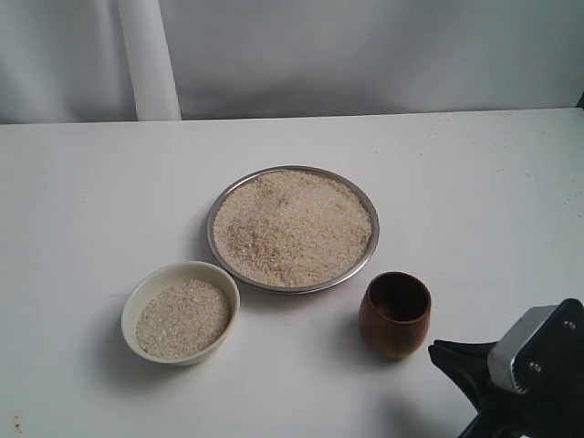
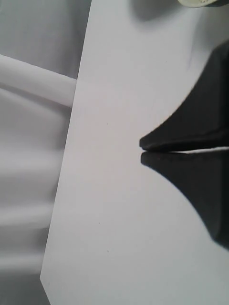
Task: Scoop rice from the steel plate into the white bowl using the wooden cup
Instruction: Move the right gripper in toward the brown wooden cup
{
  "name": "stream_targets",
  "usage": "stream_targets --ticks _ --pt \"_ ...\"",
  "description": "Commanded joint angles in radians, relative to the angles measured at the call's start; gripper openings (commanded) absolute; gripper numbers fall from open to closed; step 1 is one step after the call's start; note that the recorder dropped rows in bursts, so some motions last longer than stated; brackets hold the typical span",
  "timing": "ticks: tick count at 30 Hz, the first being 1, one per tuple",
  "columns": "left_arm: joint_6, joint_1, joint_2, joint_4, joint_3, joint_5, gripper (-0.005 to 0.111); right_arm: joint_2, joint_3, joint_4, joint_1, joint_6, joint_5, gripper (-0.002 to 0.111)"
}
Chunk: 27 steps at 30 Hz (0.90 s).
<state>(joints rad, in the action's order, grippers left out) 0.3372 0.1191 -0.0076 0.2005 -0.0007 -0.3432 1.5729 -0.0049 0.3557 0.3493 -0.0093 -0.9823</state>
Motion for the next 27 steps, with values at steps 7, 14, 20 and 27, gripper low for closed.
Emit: stream_targets --ticks 7,14,20,27 --pt "0.002 -0.001 0.008 -0.004 0.001 0.006 0.000 0.002 0.005 -0.001 0.002 0.009 0.027 0.020" --pt "0.002 -0.001 0.008 -0.004 0.001 0.006 0.000 0.002 0.005 -0.005 0.002 0.058 0.027 0.091" --pt "0.002 -0.001 0.008 -0.004 0.001 0.006 0.000 0.002 0.005 -0.006 0.002 0.058 0.019 0.104" --pt "0.002 -0.001 0.008 -0.004 0.001 0.006 0.000 0.002 0.005 -0.075 0.002 0.061 0.000 0.104"
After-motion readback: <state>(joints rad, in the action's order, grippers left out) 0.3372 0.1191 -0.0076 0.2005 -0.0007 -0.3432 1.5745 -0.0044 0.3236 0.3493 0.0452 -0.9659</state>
